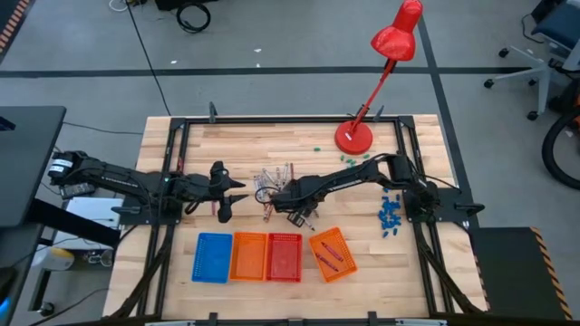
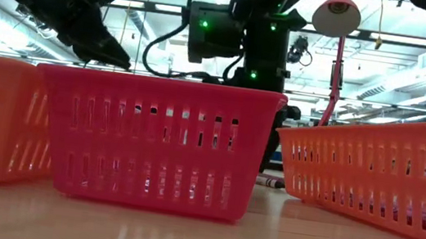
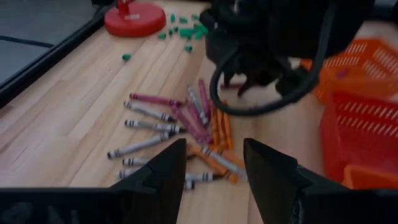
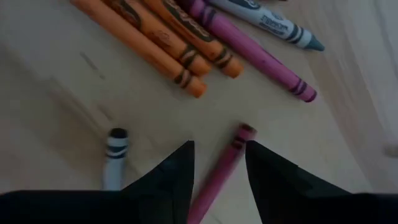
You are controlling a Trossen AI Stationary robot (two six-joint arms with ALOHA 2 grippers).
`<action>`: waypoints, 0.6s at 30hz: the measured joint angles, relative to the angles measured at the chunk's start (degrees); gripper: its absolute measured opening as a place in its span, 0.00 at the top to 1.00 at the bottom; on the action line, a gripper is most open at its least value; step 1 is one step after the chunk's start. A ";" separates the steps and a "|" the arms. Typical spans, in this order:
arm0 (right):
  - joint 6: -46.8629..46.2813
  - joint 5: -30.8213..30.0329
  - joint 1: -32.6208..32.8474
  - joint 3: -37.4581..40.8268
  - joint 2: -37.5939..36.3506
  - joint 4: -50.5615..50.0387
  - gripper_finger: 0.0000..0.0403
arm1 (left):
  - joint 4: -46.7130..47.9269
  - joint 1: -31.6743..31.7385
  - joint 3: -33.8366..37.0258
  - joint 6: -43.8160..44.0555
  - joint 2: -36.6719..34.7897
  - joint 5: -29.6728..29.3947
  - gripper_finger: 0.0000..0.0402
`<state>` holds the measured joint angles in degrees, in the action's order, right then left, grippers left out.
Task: Sort crayons
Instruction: Put the red crayon into the right orange bin
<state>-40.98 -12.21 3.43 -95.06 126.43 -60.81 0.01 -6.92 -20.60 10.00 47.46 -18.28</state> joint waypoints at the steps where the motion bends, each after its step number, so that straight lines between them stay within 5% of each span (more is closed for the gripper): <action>1: 0.06 0.10 -0.04 0.25 -0.13 0.10 0.63 | 0.40 0.00 0.00 -0.19 -0.13 0.00 0.57; 9: 6.11 2.31 -0.11 0.95 -0.26 1.05 0.65 | 1.08 0.00 0.00 -0.33 -0.20 0.02 0.57; 18: 12.67 6.19 -1.43 0.97 -0.26 1.65 0.81 | 1.06 -0.07 0.00 0.87 -0.20 0.11 0.57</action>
<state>-28.32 -6.02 2.00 -94.08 126.17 -59.16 1.08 -6.98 -20.60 10.87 47.27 -18.17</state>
